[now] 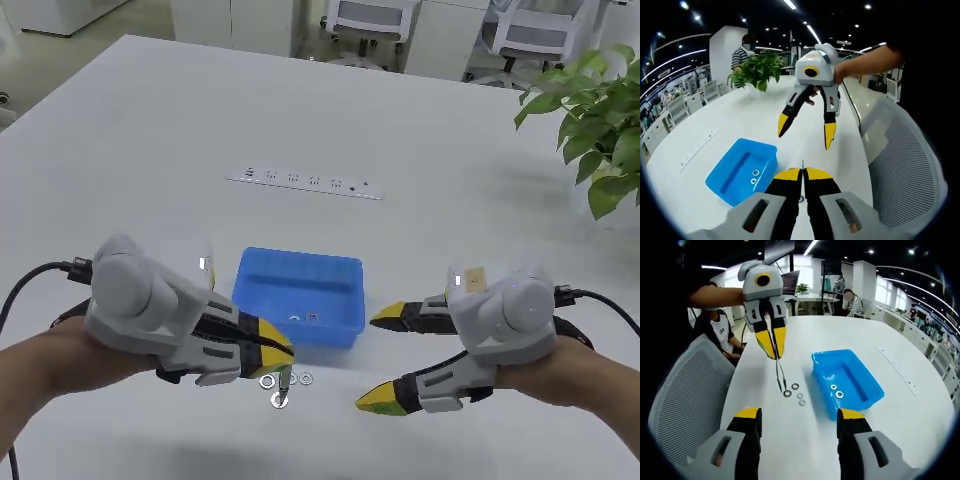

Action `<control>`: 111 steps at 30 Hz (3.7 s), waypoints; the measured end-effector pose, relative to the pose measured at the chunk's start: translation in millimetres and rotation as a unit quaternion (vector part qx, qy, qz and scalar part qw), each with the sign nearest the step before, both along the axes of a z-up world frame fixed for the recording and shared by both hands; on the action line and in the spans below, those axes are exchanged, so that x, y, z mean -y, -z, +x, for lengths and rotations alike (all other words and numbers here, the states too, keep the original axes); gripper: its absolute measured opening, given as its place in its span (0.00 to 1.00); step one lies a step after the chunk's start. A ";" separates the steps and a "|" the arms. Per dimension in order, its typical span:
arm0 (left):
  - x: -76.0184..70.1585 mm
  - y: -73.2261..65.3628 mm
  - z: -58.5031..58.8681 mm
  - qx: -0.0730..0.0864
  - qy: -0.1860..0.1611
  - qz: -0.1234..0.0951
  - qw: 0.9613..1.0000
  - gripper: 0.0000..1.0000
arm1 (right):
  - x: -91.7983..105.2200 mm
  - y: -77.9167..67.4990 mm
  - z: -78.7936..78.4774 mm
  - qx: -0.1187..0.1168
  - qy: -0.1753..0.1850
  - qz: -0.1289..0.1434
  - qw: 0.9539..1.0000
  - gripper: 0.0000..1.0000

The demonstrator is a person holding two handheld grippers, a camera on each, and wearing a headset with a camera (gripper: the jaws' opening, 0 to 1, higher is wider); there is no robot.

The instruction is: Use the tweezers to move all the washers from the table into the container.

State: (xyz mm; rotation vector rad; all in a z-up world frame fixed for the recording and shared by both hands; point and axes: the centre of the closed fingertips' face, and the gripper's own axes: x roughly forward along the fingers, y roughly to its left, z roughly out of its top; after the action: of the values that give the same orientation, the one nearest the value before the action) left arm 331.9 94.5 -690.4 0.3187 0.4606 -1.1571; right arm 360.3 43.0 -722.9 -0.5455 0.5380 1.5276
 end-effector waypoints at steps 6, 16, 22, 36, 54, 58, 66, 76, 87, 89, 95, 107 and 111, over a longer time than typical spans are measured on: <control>0.2 5.4 -2.1 -0.002 0.002 0.005 1.000 0.06 | -0.7 1.6 -3.0 -0.003 -0.003 -0.001 1.000 0.62; -1.9 11.6 -1.4 0.000 0.004 0.009 1.000 0.06 | -2.8 5.0 -6.4 -0.007 -0.008 -0.002 1.000 0.61; -0.5 11.1 -1.8 0.002 0.004 0.004 1.000 0.06 | -10.0 7.2 -11.8 -0.009 -0.018 -0.001 1.000 0.60; 2.0 10.0 -4.5 0.000 0.015 0.011 1.000 0.06 | -39.2 12.1 -24.2 0.002 -0.066 0.002 0.998 0.43; 3.0 8.4 -7.7 -0.004 0.048 0.026 0.998 0.06 | -67.4 22.0 -35.4 0.003 -0.117 -0.008 0.993 0.26; 2.4 8.8 -7.4 -0.006 0.055 0.029 0.998 0.06 | -72.8 24.4 -37.9 0.003 -0.124 -0.011 0.992 0.24; 3.6 9.0 -7.5 -0.011 0.061 0.029 0.998 0.06 | -79.0 29.0 -42.1 0.002 -0.132 -0.016 0.991 0.16; 4.7 9.8 -6.3 -0.013 0.062 0.029 0.998 0.06 | -81.6 31.8 -43.3 0.011 -0.137 -0.018 0.990 0.09; 0.9 11.1 -4.2 -0.015 0.056 0.035 0.998 0.06 | -83.3 32.6 -42.5 0.024 -0.140 -0.022 0.990 0.07; 0.8 11.3 -4.3 -0.016 0.055 0.036 0.998 0.06 | -83.1 32.6 -42.5 0.023 -0.138 -0.021 0.990 0.07; 0.7 11.3 -4.6 -0.022 0.047 0.035 0.998 0.06 | -83.1 32.1 -42.9 0.021 -0.138 -0.022 0.990 0.07; -10.6 3.8 2.1 -0.022 0.006 0.007 1.000 0.28 | -81.3 26.0 -39.5 0.024 -0.136 -0.019 0.990 0.07; -13.0 3.7 1.3 -0.028 -0.004 -0.004 1.000 0.37 | -80.6 21.7 -38.6 0.026 -0.136 -0.018 0.990 0.07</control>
State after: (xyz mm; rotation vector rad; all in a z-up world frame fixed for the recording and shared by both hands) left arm 333.2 107.6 -694.1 0.2780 0.5046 -1.1626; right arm 321.7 123.6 -744.6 -0.7059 0.4652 1.7601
